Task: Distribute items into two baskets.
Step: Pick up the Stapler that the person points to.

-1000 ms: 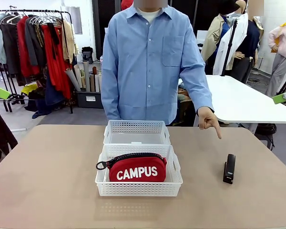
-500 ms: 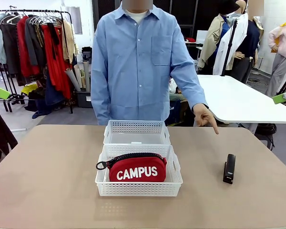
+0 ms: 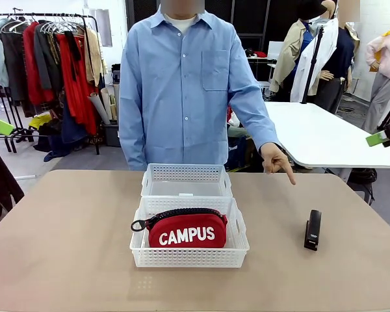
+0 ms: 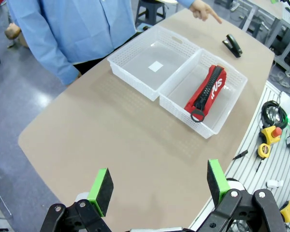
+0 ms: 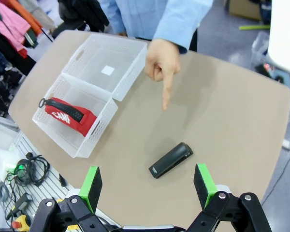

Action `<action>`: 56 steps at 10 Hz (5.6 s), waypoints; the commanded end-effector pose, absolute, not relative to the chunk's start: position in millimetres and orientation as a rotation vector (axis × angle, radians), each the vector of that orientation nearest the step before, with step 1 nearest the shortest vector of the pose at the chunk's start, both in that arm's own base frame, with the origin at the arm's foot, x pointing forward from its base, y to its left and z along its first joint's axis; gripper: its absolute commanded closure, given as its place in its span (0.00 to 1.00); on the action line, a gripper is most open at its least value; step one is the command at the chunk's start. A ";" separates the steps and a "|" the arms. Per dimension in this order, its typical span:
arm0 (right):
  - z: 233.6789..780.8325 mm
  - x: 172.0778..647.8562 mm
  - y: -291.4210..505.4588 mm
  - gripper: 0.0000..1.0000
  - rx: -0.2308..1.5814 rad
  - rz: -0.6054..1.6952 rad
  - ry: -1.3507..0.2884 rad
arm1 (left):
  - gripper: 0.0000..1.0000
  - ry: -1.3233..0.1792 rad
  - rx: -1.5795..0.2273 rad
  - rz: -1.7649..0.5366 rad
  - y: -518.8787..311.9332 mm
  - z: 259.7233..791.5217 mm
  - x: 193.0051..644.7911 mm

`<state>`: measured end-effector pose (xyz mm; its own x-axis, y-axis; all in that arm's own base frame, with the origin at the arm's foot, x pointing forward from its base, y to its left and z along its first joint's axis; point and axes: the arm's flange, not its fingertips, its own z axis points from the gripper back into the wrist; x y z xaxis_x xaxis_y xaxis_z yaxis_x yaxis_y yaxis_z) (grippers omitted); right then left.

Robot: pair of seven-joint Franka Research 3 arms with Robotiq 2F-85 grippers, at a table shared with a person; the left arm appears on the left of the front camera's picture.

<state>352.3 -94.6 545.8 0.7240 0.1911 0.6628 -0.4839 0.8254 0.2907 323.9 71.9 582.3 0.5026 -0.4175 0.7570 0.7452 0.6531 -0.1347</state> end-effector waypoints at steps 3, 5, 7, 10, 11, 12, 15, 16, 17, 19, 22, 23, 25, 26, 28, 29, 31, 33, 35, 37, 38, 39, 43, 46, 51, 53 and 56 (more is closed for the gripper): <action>542.8 386.4 -66.7 0.00 0.511 0.109 -0.535 | 0.00 -0.760 -0.487 -0.738 71.7 582.5 324.2; 532.3 394.6 -57.0 0.00 0.494 -0.063 -0.480 | 0.00 -0.760 -0.487 -0.738 71.7 582.5 324.2; 520.4 403.6 -43.9 0.00 0.432 -0.208 -0.422 | 0.00 -0.760 -0.487 -0.738 71.7 582.5 324.2; 502.3 418.4 -30.4 0.00 0.359 -0.281 -0.338 | 0.00 -0.760 -0.487 -0.738 71.7 582.5 324.2; 496.9 423.5 -28.8 0.00 0.356 -0.300 -0.294 | 0.00 -0.760 -0.487 -0.738 71.7 582.5 324.2; 492.2 426.7 -27.0 0.00 0.337 -0.323 -0.258 | 0.00 -0.760 -0.487 -0.738 71.7 582.5 324.2; 477.2 438.0 -23.0 0.00 0.310 -0.364 -0.141 | 0.00 -0.760 -0.487 -0.738 71.7 582.5 324.2; 473.0 440.9 -23.7 0.00 0.301 -0.382 -0.116 | 0.00 -0.760 -0.487 -0.738 71.7 582.5 324.2; 469.6 443.1 -22.0 0.00 0.288 -0.394 -0.100 | 0.00 -0.760 -0.487 -0.738 71.7 582.5 324.2; 464.7 448.3 -16.5 0.00 0.269 -0.404 -0.080 | 0.00 -0.760 -0.487 -0.738 71.7 582.5 324.2; 450.5 458.0 -1.9 0.00 0.217 -0.397 -0.033 | 0.00 -0.760 -0.487 -0.738 71.7 582.5 324.2; 445.4 460.1 1.5 0.00 0.204 -0.398 -0.017 | 0.00 -0.760 -0.487 -0.738 71.7 582.5 324.2; 432.4 462.8 7.1 0.00 0.160 -0.406 0.025 | 0.00 -0.760 -0.487 -0.738 71.7 582.5 324.2; 426.2 464.4 11.7 0.00 0.150 -0.402 0.038 | 0.00 -0.760 -0.487 -0.738 71.7 582.5 324.2; 415.9 465.3 19.9 0.00 0.130 -0.399 0.053 | 0.00 -0.760 -0.487 -0.738 71.7 582.5 324.2; 407.4 466.4 23.6 0.00 0.106 -0.409 0.055 | 0.00 -0.760 -0.487 -0.738 71.7 582.5 324.2; 395.3 469.5 26.8 0.00 0.081 -0.418 0.063 | 0.00 -0.760 -0.487 -0.738 71.7 582.5 324.2; 384.8 470.6 28.6 0.00 0.070 -0.421 0.077 | 0.00 -0.760 -0.487 -0.738 71.7 582.5 324.2; 370.4 473.7 30.1 0.00 0.078 -0.422 0.096 | 0.00 -0.760 -0.487 -0.738 71.7 582.5 324.2; 362.3 474.5 27.3 0.00 0.081 -0.430 0.083 | 0.00 -0.760 -0.487 -0.738 71.7 582.5 324.2; 355.4 476.0 24.5 0.00 0.061 -0.438 0.072 | 0.00 -0.760 -0.487 -0.738 71.7 582.5 324.2; 349.5 478.0 22.6 0.00 0.056 -0.442 0.065 | 0.00 -0.760 -0.487 -0.738 71.7 582.5 324.2; 332.1 480.8 21.0 0.00 0.051 -0.430 0.043 | 0.00 -0.760 -0.487 -0.738 71.7 582.5 324.2; 321.0 480.8 19.8 0.00 0.045 -0.436 0.040 | 0.00 -0.760 -0.487 -0.738 71.7 582.5 324.2; 304.7 482.0 21.7 0.00 0.047 -0.418 0.054 | 0.00 -0.760 -0.487 -0.738 71.7 582.5 324.2; 302.9 481.5 21.8 0.00 0.046 -0.417 0.059 | 0.00 -0.760 -0.487 -0.738 71.7 582.5 324.2; 305.2 480.8 20.4 0.00 0.026 -0.428 0.055 | 0.00 -0.760 -0.487 -0.738 71.7 582.5 324.2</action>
<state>482.3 19.9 303.7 0.9128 -0.3963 -0.0986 0.4029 0.9133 0.0598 324.1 72.0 582.2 0.5034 -0.4179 0.7563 0.7446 0.6539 -0.1343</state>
